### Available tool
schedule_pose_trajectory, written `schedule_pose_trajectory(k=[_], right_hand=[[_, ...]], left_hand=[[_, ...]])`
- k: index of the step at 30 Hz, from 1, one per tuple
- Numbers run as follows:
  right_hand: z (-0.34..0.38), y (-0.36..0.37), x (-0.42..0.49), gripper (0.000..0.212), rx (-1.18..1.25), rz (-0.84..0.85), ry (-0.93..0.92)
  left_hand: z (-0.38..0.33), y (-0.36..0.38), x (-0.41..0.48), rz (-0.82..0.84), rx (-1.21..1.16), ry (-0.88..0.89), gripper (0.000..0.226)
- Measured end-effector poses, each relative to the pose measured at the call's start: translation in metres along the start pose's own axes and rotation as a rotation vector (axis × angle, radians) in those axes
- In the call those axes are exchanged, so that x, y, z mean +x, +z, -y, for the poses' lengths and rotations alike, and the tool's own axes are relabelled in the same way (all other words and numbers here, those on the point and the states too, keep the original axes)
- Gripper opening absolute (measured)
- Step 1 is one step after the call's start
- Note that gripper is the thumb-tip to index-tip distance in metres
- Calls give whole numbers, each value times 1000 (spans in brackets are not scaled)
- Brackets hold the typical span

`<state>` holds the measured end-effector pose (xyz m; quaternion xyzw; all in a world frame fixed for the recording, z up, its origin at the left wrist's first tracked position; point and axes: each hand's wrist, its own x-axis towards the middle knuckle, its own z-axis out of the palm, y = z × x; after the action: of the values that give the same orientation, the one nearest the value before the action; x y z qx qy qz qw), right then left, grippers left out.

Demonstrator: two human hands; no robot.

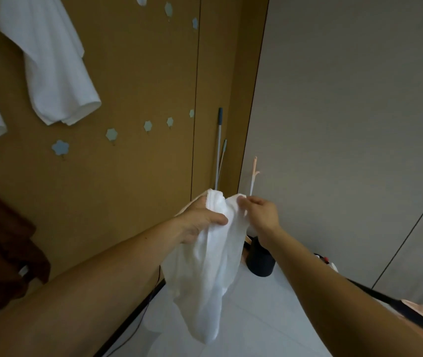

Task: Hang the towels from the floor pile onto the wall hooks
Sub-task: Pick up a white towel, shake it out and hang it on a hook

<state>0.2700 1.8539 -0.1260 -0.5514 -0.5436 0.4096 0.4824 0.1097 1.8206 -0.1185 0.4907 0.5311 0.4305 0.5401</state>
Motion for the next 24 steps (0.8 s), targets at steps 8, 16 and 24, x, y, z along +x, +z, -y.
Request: schedule_pose_trajectory(k=[8,16,24], right_hand=[[16,4,28,22,13,-190,25],[40,-23,58,26,321,-107,239],[24,-41,80,27,443,-56,226]], left_hand=[[16,-97,-10,-227,308,-60,19],[16,-165,-19,-516,22,-172,17],[-3,-176,-12,-362,-322,-130,26]])
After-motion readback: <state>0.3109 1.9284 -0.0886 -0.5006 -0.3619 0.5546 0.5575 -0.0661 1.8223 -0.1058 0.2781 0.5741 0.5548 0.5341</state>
